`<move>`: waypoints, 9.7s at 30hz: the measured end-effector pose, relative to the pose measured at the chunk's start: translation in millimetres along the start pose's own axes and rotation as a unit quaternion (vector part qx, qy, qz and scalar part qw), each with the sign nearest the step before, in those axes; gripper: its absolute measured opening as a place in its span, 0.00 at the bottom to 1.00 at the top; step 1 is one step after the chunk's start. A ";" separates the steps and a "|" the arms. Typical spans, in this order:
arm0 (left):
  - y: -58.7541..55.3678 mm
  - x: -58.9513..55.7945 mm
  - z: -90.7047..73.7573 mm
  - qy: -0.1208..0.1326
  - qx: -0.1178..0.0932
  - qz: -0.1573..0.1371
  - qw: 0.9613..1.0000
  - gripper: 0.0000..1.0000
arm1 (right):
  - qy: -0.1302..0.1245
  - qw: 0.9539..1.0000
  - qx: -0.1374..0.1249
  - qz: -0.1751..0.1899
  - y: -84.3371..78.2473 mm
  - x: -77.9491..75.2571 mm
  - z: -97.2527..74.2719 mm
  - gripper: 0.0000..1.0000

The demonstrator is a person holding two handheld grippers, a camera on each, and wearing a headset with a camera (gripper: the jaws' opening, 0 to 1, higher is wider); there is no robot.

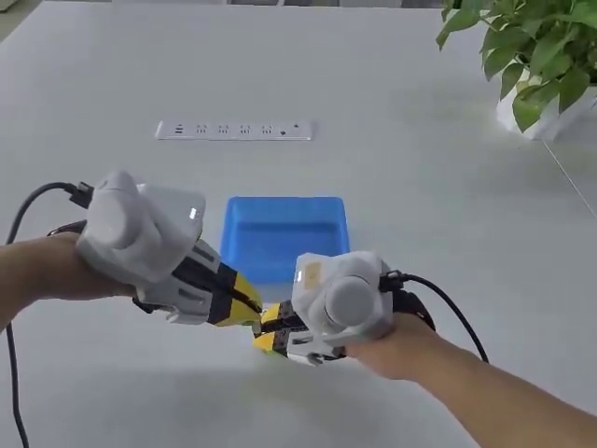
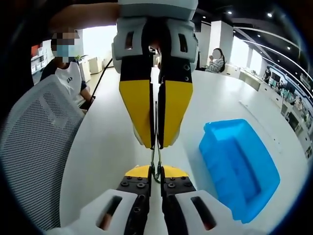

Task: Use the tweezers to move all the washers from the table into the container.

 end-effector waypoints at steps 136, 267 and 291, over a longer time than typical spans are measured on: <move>20.6 93.8 -10.2 0.128 -0.091 -0.032 0.987 0.36 | -0.016 1.000 0.003 -0.018 -27.1 -127.8 -15.3 0.09; 26.1 6.4 -5.4 0.043 -0.061 0.014 0.997 0.05 | -0.108 0.990 -0.013 0.090 -37.1 -31.2 -105.6 1.00; 19.5 4.9 8.8 0.030 -0.059 0.007 0.998 0.05 | -0.097 0.991 0.000 0.097 -46.7 -19.6 -101.9 1.00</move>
Point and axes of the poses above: the centre of the closed fingertips' face, and the gripper's own axes: z roughly forward along the fingers, x roughly to its left, y roughly out of its top, the point moved 6 cm from there along -z, roughly backward along the fingers, and after that the axes turned 6 degrees about -z, right-handed, at the moved point
